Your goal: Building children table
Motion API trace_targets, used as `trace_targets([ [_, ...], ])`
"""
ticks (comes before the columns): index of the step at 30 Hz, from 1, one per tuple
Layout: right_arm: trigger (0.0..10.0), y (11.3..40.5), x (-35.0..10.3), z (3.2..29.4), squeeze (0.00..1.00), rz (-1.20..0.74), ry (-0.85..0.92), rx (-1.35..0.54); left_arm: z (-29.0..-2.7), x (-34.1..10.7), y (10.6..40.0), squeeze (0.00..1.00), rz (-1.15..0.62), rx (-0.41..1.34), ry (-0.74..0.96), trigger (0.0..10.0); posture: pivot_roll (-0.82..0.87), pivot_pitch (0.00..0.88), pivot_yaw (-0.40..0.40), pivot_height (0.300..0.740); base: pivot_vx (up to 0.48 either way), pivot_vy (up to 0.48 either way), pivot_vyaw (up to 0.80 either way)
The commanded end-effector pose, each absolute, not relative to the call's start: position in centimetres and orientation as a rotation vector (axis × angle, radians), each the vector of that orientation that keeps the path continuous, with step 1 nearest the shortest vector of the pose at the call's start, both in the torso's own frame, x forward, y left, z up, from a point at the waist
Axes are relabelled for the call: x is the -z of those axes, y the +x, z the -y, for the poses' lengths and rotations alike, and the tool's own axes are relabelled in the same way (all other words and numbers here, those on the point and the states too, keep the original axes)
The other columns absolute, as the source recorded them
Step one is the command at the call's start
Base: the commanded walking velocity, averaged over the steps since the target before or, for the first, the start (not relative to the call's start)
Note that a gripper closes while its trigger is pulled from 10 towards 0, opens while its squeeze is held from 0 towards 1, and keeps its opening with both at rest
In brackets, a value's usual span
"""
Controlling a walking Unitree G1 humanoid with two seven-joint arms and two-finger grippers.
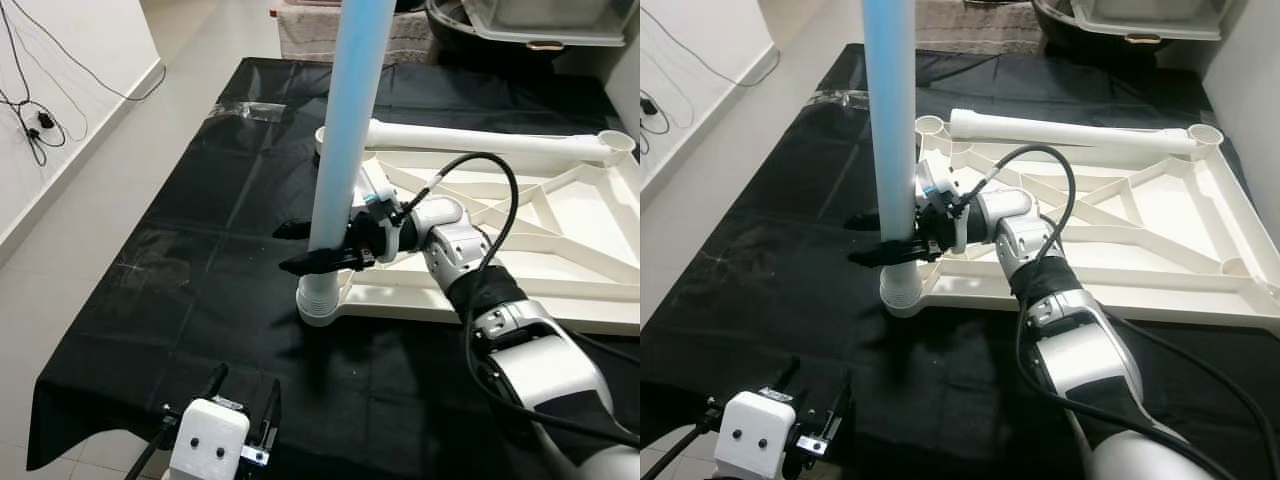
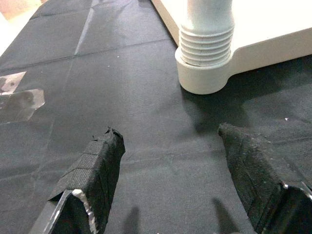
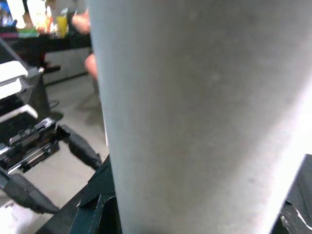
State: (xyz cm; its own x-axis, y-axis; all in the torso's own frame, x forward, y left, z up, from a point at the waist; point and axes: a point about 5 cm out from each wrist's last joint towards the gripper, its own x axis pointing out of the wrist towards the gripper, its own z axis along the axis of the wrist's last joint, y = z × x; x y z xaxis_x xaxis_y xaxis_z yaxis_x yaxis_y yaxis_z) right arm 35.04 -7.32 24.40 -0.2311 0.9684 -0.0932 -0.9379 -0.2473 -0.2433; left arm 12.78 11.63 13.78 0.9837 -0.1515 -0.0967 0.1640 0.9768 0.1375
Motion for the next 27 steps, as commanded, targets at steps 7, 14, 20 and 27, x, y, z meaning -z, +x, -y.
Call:
trace_targets([
  [7,10.0,33.7,-21.2,4.8,0.0,-0.033,-0.277,-1.948,-11.7,-13.8,12.4,0.0,-0.102,0.164,0.163,10.0,0.14,0.247,-0.003,0.74,0.0,0.0,0.0],
  [14,10.0,33.2,-20.9,2.4,0.0,-0.044,-0.134,-2.005,-11.4,-13.8,12.0,0.0,-0.108,0.169,0.158,10.0,0.16,0.242,-0.015,0.74,0.0,0.0,0.0],
  [20,10.0,33.2,-20.8,1.8,0.0,-0.033,-0.098,-2.004,-11.3,-13.8,11.9,0.0,-0.11,0.168,0.158,10.0,0.17,0.24,-0.023,0.74,0.0,0.0,0.0],
  [27,10.0,33.5,-19.9,2.9,0.0,-0.028,-0.136,-1.95,-11.5,-13.9,11.9,0.0,-0.108,0.161,0.163,10.0,0.16,0.235,-0.016,0.74,0.0,0.0,0.0],
])
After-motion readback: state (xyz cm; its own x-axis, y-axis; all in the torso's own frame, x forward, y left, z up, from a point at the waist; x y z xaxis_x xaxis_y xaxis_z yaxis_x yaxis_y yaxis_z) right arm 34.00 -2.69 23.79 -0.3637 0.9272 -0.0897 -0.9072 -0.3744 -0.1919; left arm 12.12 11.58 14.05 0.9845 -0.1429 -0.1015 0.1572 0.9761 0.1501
